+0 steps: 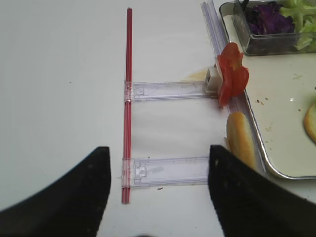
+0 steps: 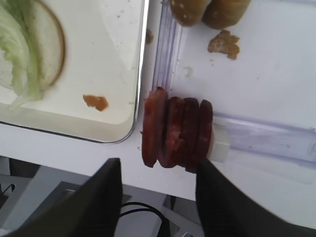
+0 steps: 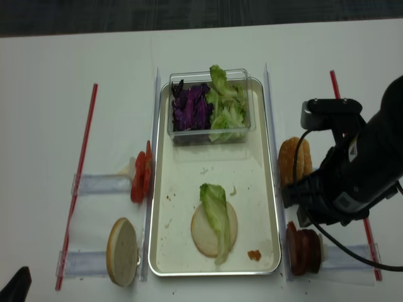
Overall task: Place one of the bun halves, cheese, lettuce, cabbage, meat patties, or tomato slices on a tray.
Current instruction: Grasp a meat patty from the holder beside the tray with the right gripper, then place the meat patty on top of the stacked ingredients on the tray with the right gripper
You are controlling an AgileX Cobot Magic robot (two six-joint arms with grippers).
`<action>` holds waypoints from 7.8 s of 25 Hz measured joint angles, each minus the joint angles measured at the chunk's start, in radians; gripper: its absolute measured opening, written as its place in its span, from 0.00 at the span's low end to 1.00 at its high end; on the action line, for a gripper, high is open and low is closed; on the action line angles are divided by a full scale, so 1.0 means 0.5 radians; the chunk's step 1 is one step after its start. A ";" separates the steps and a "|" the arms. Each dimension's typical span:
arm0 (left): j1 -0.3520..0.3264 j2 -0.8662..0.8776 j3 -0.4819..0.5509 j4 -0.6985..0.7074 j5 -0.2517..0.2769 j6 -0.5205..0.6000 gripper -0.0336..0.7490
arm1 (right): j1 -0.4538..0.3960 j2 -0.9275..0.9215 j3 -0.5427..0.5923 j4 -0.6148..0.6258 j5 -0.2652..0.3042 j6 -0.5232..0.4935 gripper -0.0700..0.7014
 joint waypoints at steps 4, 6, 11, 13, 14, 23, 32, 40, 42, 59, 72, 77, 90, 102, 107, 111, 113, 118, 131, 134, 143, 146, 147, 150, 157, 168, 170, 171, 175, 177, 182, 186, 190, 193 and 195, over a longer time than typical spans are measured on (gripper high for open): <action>0.000 0.000 0.000 0.000 0.000 0.000 0.57 | 0.106 0.097 0.000 -0.010 -0.013 0.036 0.57; 0.000 0.000 0.000 0.000 0.000 0.000 0.57 | 0.167 0.138 0.000 -0.010 -0.038 0.066 0.57; 0.000 0.000 0.000 0.000 0.000 0.000 0.57 | 0.273 0.250 0.000 -0.010 -0.114 0.100 0.57; 0.000 0.000 0.000 0.000 0.000 0.000 0.57 | 0.298 0.296 0.000 -0.013 -0.128 0.125 0.57; 0.000 0.000 0.000 0.000 0.000 0.000 0.57 | 0.306 0.318 0.000 -0.019 -0.138 0.130 0.57; 0.000 0.000 0.000 0.000 0.000 0.000 0.57 | 0.308 0.415 -0.008 -0.067 -0.223 0.164 0.53; 0.000 0.000 0.000 0.000 0.000 -0.001 0.57 | 0.311 0.494 -0.016 -0.093 -0.247 0.164 0.48; 0.000 0.000 0.000 0.000 0.000 -0.001 0.57 | 0.311 0.494 -0.016 -0.113 -0.247 0.164 0.37; 0.000 0.000 0.000 0.000 0.000 -0.001 0.57 | 0.311 0.494 -0.016 -0.122 -0.247 0.168 0.34; 0.000 0.000 0.000 0.000 0.000 -0.005 0.57 | 0.311 0.494 -0.016 -0.172 -0.215 0.255 0.20; 0.000 0.000 0.000 0.008 0.000 -0.016 0.57 | 0.312 0.464 -0.016 -0.172 -0.207 0.255 0.19; 0.000 0.000 0.000 0.031 0.000 -0.044 0.57 | 0.315 0.376 -0.016 -0.172 -0.180 0.255 0.19; 0.000 0.000 0.000 0.031 0.000 -0.047 0.57 | 0.315 0.254 -0.016 -0.172 -0.098 0.255 0.19; 0.000 0.000 0.000 0.031 0.000 -0.047 0.57 | 0.315 -0.002 -0.016 -0.152 -0.026 0.255 0.19; 0.000 0.000 0.000 0.031 0.000 -0.047 0.57 | 0.315 -0.099 -0.016 -0.152 0.000 0.255 0.19; 0.001 0.000 0.000 0.031 0.000 -0.048 0.57 | 0.315 -0.132 -0.016 -0.152 0.014 0.255 0.19; 0.001 0.000 0.000 0.031 0.000 -0.048 0.57 | 0.315 -0.136 -0.016 -0.152 0.018 0.255 0.19; 0.001 0.000 0.000 0.031 0.000 -0.051 0.57 | 0.315 -0.136 -0.016 -0.156 0.018 0.251 0.19; 0.001 0.000 0.000 0.031 0.000 -0.051 0.57 | 0.315 -0.136 -0.016 -0.156 -0.007 0.221 0.19; 0.001 0.000 0.000 0.031 0.000 -0.051 0.57 | 0.263 -0.136 -0.016 -0.110 -0.008 0.173 0.19; 0.001 0.000 0.000 0.031 0.000 -0.051 0.57 | -0.101 -0.136 -0.016 0.294 -0.020 -0.393 0.19; 0.001 0.000 0.000 0.031 0.000 -0.051 0.57 | -0.157 -0.136 -0.016 0.441 -0.053 -0.570 0.19; 0.001 0.000 0.000 0.031 0.000 -0.051 0.57 | -0.176 -0.122 -0.016 0.500 -0.061 -0.624 0.19; 0.001 0.000 0.000 0.031 0.000 -0.051 0.57 | -0.211 -0.047 -0.016 0.683 -0.066 -0.852 0.19; 0.001 0.000 0.000 0.031 0.000 -0.051 0.57 | -0.214 0.207 -0.016 1.148 -0.085 -1.385 0.19; 0.001 0.000 0.000 0.031 0.000 -0.051 0.57 | -0.214 0.609 -0.016 1.826 -0.003 -2.071 0.19; 0.001 0.000 0.000 0.031 0.000 -0.051 0.57 | -0.214 0.666 -0.016 1.908 0.024 -2.146 0.19; 0.001 0.000 0.000 0.031 0.000 -0.051 0.57 | -0.214 0.695 -0.016 1.936 0.039 -2.182 0.19; 0.001 0.000 0.000 0.031 0.000 -0.051 0.57 | -0.214 0.808 -0.016 2.059 0.085 -2.316 0.19; 0.001 0.000 0.000 0.031 0.000 -0.051 0.57 | -0.214 0.868 -0.016 2.125 0.111 -2.398 0.19; 0.001 0.000 0.000 0.031 0.000 -0.051 0.57 | -0.214 0.981 -0.017 2.214 0.138 -2.510 0.19; 0.001 0.000 0.000 0.031 0.000 -0.051 0.57 | -0.214 1.047 -0.020 2.253 0.138 -2.599 0.19; 0.001 0.000 0.000 0.031 0.000 -0.051 0.57 | -0.214 1.098 -0.020 2.311 0.113 -2.644 0.19; 0.001 0.000 0.000 0.031 0.000 -0.051 0.57 | -0.223 1.137 -0.020 2.325 0.082 -2.653 0.19; 0.001 0.000 0.000 0.031 0.000 -0.051 0.57 | -0.246 1.159 -0.020 2.329 0.057 -2.656 0.19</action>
